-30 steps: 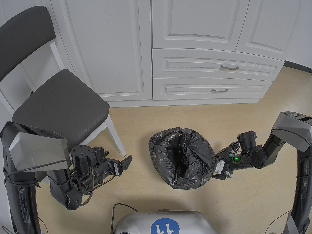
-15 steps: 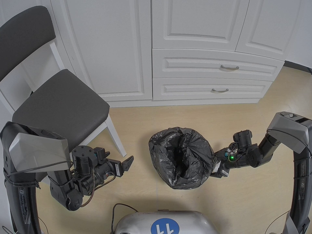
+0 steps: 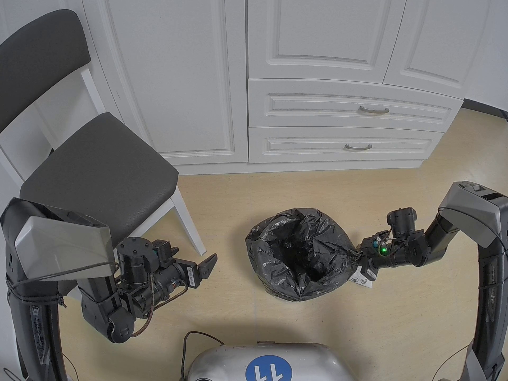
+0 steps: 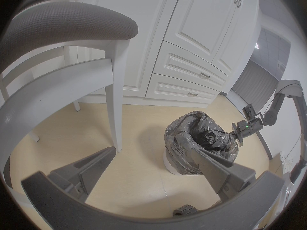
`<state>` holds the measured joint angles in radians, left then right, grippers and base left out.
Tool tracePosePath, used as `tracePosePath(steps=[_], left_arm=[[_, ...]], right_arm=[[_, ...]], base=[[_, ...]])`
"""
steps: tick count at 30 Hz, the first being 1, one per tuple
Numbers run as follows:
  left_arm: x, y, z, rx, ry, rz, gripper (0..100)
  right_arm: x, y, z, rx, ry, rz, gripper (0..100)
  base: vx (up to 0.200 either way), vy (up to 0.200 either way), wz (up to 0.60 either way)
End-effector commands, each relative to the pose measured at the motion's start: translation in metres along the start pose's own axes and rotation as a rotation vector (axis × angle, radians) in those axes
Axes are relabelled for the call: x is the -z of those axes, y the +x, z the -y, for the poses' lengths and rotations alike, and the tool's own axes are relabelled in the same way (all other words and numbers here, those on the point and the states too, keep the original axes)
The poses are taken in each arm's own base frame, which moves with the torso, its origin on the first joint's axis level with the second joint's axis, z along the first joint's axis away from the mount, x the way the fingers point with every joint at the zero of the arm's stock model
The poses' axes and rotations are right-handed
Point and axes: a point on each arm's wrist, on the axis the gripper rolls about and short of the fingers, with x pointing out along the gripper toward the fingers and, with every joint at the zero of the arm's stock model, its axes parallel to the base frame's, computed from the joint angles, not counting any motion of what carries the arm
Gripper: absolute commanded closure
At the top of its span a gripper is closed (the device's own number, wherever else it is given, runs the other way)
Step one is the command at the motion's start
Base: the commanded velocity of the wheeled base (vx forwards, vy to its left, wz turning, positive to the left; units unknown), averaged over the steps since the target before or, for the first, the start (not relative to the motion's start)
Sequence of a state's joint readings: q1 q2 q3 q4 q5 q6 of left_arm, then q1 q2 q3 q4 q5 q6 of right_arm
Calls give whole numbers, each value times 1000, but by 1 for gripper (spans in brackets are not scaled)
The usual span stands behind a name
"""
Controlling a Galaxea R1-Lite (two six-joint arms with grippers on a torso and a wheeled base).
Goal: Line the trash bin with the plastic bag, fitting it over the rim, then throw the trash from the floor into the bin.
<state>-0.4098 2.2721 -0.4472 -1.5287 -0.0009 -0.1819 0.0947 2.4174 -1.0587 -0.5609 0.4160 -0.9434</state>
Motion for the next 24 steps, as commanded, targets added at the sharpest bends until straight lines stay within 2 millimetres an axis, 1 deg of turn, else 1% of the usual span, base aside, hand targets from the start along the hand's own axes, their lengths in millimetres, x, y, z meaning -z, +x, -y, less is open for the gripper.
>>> tracePosePath(steps=[1, 6, 11, 13, 17, 18, 20, 22, 24], left_arm=[[2, 1, -1, -2, -1, -7, 0], [4, -1, -1, -4, -1, -15, 0], [4, -1, -1, -4, -1, -18, 0], [5, 0, -1, -4, -1, -18, 0], [7, 0, -1, -6, -1, -27, 0], [8, 1, -1, -6, -1, -27, 0], [8, 1, -2, -7, -2, -30, 0], [9, 1, -2, -7, -2, -33, 0], [9, 1, -2, -7, -2, -34, 0]], right_arm=[[18, 12, 9, 5, 34, -22, 100], [36, 31, 31, 2, 97, -56, 100], [34, 35, 44, -60, 162, -109, 100], [32, 38, 46, -73, 166, -119, 100], [26, 47, 57, -76, 171, -132, 100], [26, 57, 64, -55, 171, -121, 100], [30, 67, 71, -39, 178, -113, 100], [34, 74, 71, -37, 182, -112, 100], [38, 81, 66, -57, 190, -123, 100]], base=[[0, 0, 0], [0, 0, 0], [0, 0, 0], [0, 0, 0], [0, 0, 0], [0, 0, 0], [0, 0, 0], [0, 0, 0], [0, 0, 0]])
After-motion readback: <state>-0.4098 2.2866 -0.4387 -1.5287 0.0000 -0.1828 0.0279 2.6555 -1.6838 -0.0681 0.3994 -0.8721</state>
